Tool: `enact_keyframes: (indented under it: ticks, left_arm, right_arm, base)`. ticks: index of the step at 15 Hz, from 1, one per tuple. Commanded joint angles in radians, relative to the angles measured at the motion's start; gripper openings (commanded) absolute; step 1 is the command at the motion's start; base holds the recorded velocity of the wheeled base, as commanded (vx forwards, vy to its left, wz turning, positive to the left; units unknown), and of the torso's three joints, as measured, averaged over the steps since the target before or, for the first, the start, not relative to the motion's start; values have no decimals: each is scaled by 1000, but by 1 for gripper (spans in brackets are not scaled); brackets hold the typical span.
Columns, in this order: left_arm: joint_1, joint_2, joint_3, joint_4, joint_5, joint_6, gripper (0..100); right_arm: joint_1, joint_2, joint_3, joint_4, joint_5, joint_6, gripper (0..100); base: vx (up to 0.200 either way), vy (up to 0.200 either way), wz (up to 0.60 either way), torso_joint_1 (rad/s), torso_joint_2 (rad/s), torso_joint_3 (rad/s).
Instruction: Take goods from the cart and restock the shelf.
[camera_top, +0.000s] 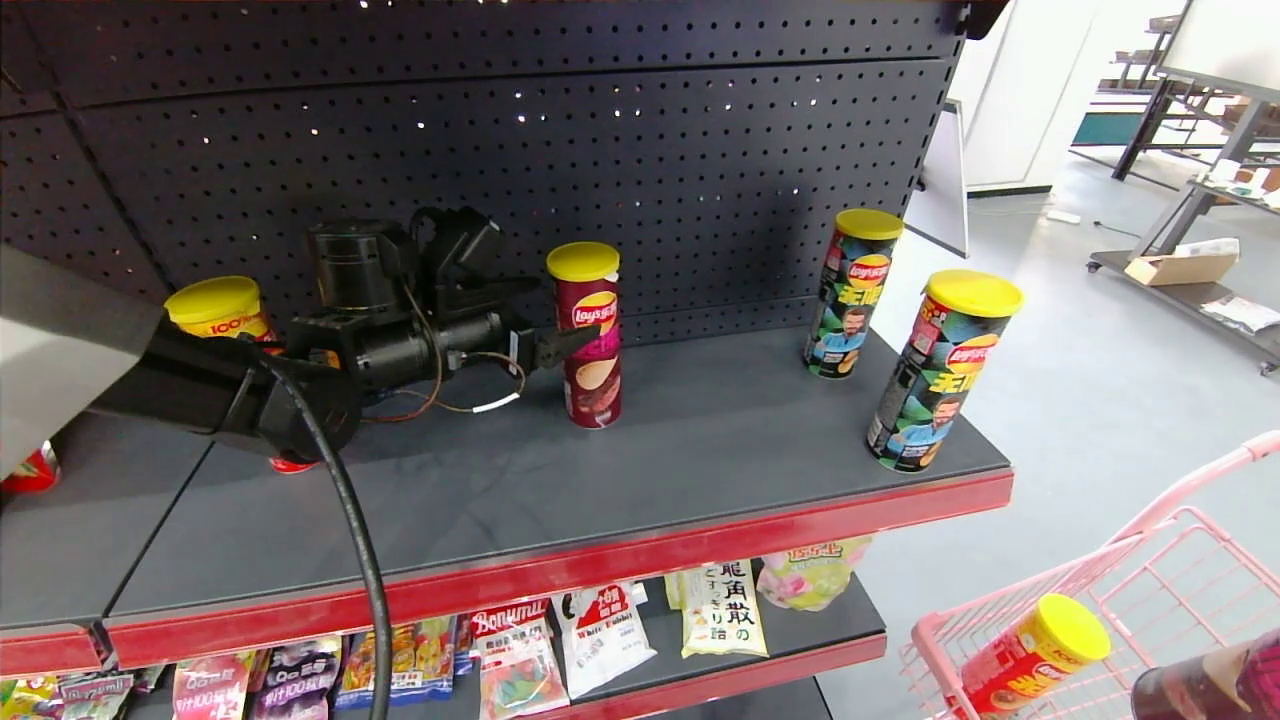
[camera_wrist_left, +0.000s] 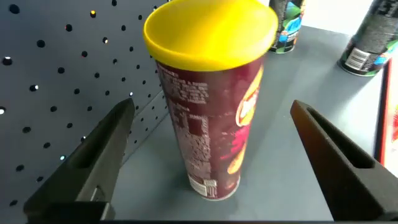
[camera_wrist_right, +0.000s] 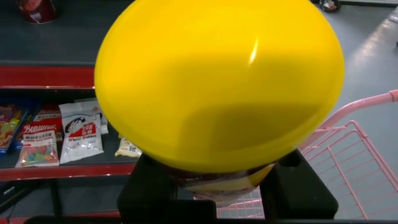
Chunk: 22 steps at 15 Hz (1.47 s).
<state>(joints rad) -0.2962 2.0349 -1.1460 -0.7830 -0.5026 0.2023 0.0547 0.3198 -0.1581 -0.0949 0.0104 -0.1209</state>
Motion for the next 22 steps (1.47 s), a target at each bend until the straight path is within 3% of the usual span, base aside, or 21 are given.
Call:
enact_keyframes:
  ticks: [1,10,17,18,22]
  left_arm:
    - [-9,27,-31,1,2,-1,100]
    - [-31,107,-149,2,22,-23,100]
    - [-40,137,-170,-2,33,-23,100]
    - [-40,153,-187,-5,36,-24,0]
    - [-49,159,-195,-10,38,-44,0]
  right_arm:
    - [1,8,0,0,0,0,0]
    - [-1,12,-3,0,-1,0,0]
    - [-1,13,-8,0,-1,0,0]
    - [-1,13,-8,0,-1,0,0]
    - [-1,13,-8,0,-1,6,0]
  base:
    - [0,0,0,0,0,0]
    - [0,0,0,0,0,0]
    - [0,0,0,0,0,0]
    - [0,0,0,0,0,0]
    - [0,0,0,0,0,0]
